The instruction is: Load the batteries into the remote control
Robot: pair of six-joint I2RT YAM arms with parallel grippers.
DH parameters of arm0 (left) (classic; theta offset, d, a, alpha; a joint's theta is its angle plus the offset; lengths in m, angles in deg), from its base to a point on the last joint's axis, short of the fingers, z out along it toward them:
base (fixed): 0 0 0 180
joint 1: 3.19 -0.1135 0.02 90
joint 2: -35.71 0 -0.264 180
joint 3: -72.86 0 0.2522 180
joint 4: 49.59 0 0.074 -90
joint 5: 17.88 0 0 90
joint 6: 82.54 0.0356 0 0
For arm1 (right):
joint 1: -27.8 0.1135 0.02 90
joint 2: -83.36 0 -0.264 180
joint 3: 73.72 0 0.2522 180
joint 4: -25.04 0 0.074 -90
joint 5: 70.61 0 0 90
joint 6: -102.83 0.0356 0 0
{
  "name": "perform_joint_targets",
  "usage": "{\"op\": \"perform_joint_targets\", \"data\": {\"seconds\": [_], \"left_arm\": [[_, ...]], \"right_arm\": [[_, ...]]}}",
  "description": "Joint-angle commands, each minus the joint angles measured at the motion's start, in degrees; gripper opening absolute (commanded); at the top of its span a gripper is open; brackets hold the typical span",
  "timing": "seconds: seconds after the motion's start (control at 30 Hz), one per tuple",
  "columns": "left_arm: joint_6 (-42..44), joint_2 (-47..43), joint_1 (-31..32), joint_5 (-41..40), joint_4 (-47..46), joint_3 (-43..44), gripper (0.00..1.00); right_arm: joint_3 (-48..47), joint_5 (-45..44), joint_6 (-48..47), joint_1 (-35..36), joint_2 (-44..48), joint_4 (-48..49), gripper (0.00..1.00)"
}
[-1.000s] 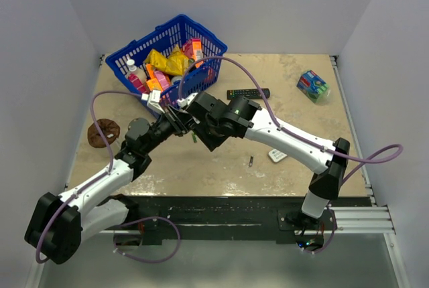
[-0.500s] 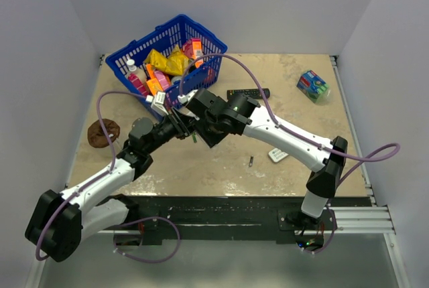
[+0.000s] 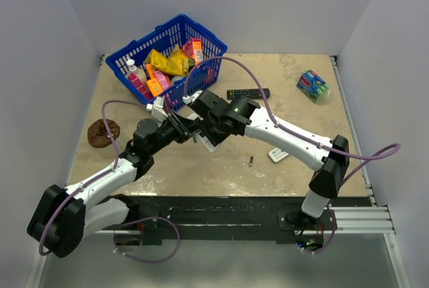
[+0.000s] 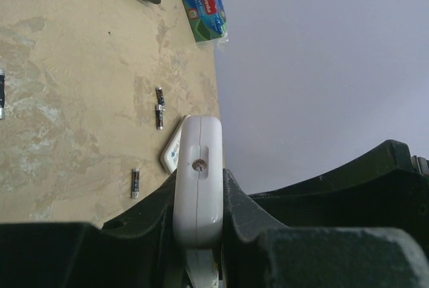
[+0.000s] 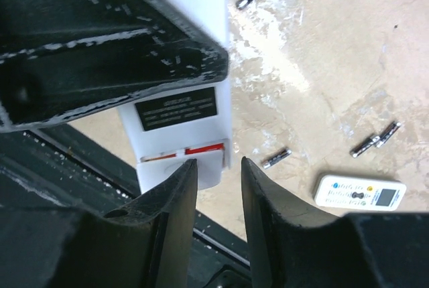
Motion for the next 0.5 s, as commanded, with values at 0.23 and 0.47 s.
{"op": "perform_joint_targets", "data": {"seconds": [0.23,0.47], "left_arm": [[-13.54,0.55,-0.36,0.88,-11.64,-0.84,0.00],[-19.70,2.23,-0.54,-0.70,-16.39,-4.70,0.00]], "right_arm": [[-1.98,-0.65,-3.81,-1.57,0.39,5.11,0.37],[-3.31,-0.13,-4.95,-1.75,-0.05,4.67,0.37]]}}
